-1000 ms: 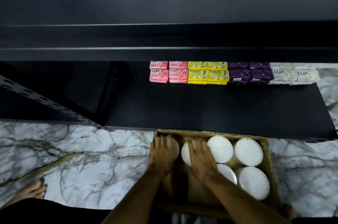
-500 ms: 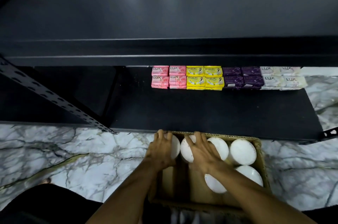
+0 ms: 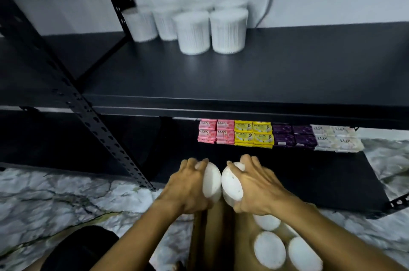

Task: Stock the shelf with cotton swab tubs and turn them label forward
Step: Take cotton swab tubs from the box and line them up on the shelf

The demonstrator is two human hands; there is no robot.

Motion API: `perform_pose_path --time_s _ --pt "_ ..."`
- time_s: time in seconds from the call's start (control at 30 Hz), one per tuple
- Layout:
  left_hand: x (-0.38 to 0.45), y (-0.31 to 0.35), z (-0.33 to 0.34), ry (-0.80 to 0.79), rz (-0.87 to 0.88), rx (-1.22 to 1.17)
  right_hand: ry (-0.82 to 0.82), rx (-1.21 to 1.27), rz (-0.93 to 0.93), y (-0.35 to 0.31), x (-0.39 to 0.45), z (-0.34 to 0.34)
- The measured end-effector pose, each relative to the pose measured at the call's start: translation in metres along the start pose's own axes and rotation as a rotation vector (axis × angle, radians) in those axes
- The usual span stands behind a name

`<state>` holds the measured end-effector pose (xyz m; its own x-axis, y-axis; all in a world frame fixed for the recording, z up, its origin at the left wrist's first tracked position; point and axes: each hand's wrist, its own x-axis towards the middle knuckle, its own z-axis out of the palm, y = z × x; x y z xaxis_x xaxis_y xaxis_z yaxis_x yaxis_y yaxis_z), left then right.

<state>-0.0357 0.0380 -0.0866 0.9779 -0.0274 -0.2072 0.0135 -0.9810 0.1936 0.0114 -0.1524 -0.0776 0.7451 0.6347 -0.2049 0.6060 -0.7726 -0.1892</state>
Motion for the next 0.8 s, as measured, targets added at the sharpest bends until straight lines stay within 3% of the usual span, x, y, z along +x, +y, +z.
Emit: perform_pose_path --time_s 0.47,0.8 --pt "-0.053 -0.004 -0.173 0.142 0.057 0.093 0.138 -0.146 -0.108 -0.057 -0.022 -0.151" --pt "-0.060 -0.013 -0.256 0.269 0.049 0.110 0.228 -0.189 -0.106 -0.081 -0.011 -0.241"
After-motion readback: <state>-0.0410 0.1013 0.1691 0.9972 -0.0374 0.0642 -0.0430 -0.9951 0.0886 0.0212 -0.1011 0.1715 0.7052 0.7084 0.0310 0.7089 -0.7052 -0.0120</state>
